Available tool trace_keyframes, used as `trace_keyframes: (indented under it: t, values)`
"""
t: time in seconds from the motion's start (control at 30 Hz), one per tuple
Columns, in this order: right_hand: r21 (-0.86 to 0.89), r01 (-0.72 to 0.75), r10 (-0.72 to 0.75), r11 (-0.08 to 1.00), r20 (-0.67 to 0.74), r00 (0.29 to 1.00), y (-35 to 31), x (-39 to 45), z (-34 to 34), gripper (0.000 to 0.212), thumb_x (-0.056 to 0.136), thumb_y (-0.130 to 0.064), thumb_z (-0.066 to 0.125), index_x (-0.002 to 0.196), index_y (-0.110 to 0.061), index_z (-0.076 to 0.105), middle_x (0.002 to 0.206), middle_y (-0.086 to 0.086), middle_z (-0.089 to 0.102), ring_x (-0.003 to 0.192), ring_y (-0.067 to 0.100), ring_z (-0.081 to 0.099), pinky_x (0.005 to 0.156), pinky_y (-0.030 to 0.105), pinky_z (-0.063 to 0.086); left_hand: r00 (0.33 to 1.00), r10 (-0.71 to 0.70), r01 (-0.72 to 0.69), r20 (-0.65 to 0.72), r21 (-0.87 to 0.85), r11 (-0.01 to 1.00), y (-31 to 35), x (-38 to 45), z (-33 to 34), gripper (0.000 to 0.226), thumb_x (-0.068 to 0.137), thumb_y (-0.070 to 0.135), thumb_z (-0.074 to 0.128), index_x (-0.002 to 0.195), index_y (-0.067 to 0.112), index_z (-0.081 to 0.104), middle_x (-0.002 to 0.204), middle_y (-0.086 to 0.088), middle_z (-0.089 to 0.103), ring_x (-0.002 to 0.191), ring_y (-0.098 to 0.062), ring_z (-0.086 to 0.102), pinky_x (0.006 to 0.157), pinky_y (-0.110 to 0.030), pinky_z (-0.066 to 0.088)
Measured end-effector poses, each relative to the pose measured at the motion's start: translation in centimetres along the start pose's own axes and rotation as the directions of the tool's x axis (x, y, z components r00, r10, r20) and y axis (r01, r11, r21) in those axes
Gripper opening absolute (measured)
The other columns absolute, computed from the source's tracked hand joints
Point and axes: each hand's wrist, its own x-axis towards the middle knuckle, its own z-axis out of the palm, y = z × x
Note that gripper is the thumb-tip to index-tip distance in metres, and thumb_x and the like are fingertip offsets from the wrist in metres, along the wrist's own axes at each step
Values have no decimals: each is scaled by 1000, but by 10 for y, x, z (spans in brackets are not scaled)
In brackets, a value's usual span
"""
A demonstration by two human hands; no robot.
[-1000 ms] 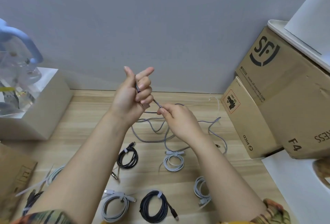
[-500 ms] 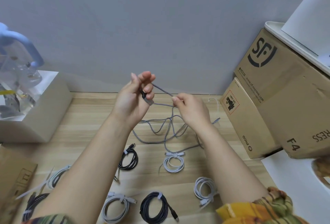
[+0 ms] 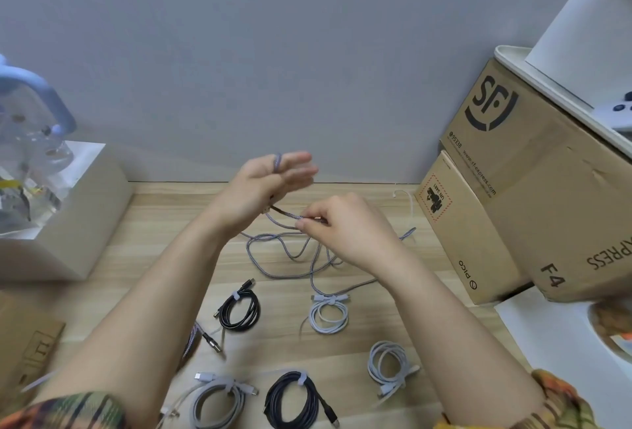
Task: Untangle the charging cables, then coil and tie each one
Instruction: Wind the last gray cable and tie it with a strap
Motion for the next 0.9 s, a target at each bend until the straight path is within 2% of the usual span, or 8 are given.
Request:
trace_keyframes:
  t: [0.13, 0.23, 0.4, 0.53, 0.63, 0.7, 0.8, 0.9]
  values:
    - [46, -53, 59, 998, -125, 990, 1, 5, -18, 21, 77, -50, 68, 83, -30, 72, 58, -8, 46, 75, 19, 53, 59, 28, 32, 949, -129, 29, 288, 329, 944, 6, -8, -5, 30, 98, -2, 33, 119, 1, 56, 82, 1, 70, 64, -4, 60, 53, -11, 39]
    - [120, -37, 65, 992, -234, 970, 2, 10, -25, 23, 67, -49, 76, 67, -27, 67, 55, -6, 50, 65, 17, 50, 55, 28, 33, 917, -195, 47, 348, 392, 919, 3, -9, -12, 29, 102, 20, 33, 107, 0, 53, 67, 0, 69, 68, -17, 68, 60, -19, 44]
    - [417, 120, 82, 901, -435, 896, 9, 27, -26, 14, 67, -30, 81, 65, -23, 69, 61, -8, 61, 59, 6, 51, 60, 28, 42, 877, -96, 137, 471, -53, 989, 2, -6, -19, 32, 92, 39, 50, 85, 10, 62, 47, 10, 27, 30, -3, 28, 44, -20, 43]
    - [710, 235, 135, 664, -422, 897, 4, 42, -14, 11, 86, -17, 67, 74, -17, 69, 68, -15, 66, 63, -5, 56, 68, 13, 40, 775, 161, 244, 611, -524, 816, 7, 1, -14, 26, 91, 34, 54, 98, 13, 68, 48, 9, 24, 31, -3, 23, 40, -15, 42]
    - [824, 135, 173, 550, -270, 947, -6, 50, 6, 29, 97, -22, 51, 71, -28, 64, 51, -14, 48, 41, -2, 41, 47, 8, 32, 760, 317, 313, 568, -746, 588, 13, 7, -7, 39, 97, 17, 45, 131, -1, 50, 45, 2, 29, 33, -11, 32, 47, -22, 46]
    - [822, 19, 158, 569, -132, 979, -9, 54, 13, 30, 98, -25, 47, 72, -24, 61, 53, -4, 40, 35, 0, 31, 38, 10, 25, 818, 326, 249, 474, -802, 543, 18, 10, -6, 43, 96, 15, 44, 136, -1, 42, 43, -4, 36, 35, -17, 44, 54, -27, 49]
    - [630, -79, 117, 773, -19, 993, -11, 53, 17, 34, 98, -40, 42, 68, -27, 55, 55, -4, 40, 43, 4, 35, 44, 18, 29, 962, 172, 40, 210, -735, 677, 17, 17, -3, 48, 89, 20, 45, 136, 13, 39, 50, 5, 50, 43, -7, 53, 60, -22, 53]
    - [438, -93, 96, 894, 14, 995, -11, 52, 23, 37, 99, -37, 38, 63, -30, 46, 58, -8, 42, 64, 19, 45, 63, 31, 37, 993, 113, -75, 34, -562, 824, 13, 23, -7, 41, 97, 12, 38, 137, 19, 35, 106, 5, 70, 93, -24, 70, 84, -35, 56]
